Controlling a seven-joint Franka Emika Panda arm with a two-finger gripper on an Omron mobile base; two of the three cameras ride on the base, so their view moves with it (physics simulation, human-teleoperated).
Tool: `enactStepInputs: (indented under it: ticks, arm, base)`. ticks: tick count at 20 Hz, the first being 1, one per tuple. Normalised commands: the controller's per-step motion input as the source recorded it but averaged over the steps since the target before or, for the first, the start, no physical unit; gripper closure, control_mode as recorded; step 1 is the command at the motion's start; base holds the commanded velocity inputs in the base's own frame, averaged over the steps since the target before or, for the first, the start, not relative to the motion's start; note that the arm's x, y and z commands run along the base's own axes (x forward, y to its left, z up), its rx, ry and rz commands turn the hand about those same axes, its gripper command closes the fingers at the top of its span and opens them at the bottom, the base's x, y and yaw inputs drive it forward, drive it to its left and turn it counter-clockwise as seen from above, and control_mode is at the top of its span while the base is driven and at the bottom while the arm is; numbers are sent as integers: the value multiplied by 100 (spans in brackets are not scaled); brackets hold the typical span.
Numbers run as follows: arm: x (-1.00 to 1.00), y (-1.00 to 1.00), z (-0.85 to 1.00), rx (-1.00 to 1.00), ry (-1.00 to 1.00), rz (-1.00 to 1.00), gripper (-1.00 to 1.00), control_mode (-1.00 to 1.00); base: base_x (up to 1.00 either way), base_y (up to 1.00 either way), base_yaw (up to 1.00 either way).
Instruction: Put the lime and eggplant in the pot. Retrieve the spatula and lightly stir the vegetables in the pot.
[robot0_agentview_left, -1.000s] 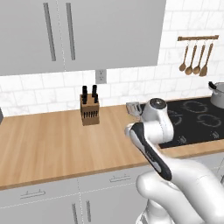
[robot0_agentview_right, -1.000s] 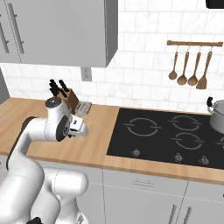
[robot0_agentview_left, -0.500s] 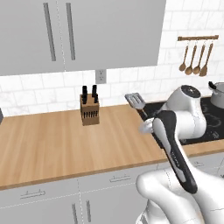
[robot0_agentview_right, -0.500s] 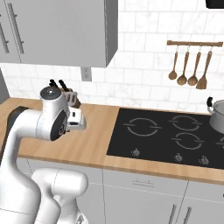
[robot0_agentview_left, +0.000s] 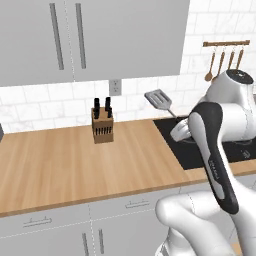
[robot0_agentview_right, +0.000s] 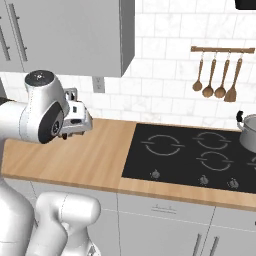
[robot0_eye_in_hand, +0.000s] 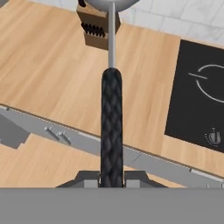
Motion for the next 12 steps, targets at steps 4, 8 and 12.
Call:
enactStepInputs:
  ticks: [4,8,12]
  arm:
    - [-9,0,15,-1,-2,2,100,-100]
    - [0,0,0,0,0,0,100,-100]
    - [0,0,0,0,0,0,100,-100]
  base:
    - [0,0,0]
    - [0,0,0]
    - [0,0,0]
